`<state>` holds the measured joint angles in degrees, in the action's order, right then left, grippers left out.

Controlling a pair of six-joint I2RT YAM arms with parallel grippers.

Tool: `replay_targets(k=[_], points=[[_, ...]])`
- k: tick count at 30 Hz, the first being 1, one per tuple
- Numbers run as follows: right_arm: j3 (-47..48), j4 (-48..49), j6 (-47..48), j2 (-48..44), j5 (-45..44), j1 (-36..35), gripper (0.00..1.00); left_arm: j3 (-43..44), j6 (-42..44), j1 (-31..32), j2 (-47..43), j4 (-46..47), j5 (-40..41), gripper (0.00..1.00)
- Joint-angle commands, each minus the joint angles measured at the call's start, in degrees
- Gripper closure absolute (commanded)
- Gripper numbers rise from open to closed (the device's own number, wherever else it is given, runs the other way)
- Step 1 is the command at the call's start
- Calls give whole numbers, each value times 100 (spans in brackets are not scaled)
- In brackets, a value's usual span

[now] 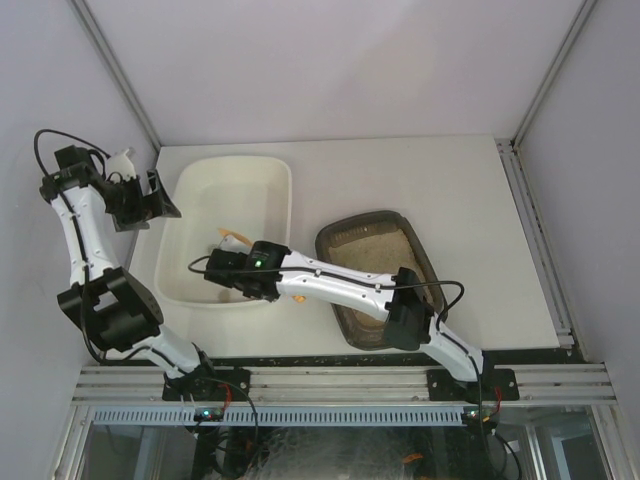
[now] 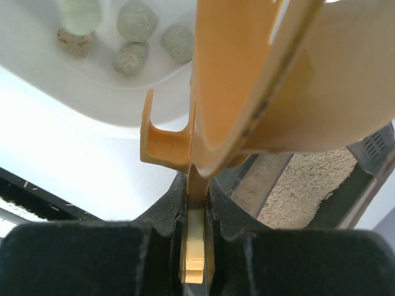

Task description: Clean the litter box

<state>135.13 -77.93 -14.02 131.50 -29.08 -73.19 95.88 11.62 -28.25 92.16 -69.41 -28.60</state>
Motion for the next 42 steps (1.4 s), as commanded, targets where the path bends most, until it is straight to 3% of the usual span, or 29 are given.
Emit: replay_targets(k=[1,7,10,12,18,21,25,33,39,42], points=[[-168,291,492,-261,-541,-46,100,-98,191,-15,-325,84,-445,0],[-183,278,335,-491,-749,-21,100,46,718,-13,-311,-347,-999,0],[-615,332,-152,-1186,-140,187,100,363,1148,97,-263,-561,-1306,0],[-1270,428,-559,-1914,375,336,100,761,1293,386,-140,-585,-1077,0],[-3958,763,-2180,-4424,1720,1011,100,2450,1265,2082,1125,-944,-281,0],[-5227,1401,-2720,-5679,2178,1341,100,3401,1125,3031,2004,-1098,-208,0],[-6188,1977,-3166,-6988,2467,1778,100,4321,1090,4450,2923,-1022,356,0],[-7004,2283,-3863,-8305,2328,1817,100,4388,848,6011,3744,33,624,0],[-7367,2448,-4142,-8843,2216,1699,100,4157,779,6575,4086,932,1746,0],[-7486,2472,-4257,-8981,2160,1630,100,3933,829,6626,4141,1283,1764,0]])
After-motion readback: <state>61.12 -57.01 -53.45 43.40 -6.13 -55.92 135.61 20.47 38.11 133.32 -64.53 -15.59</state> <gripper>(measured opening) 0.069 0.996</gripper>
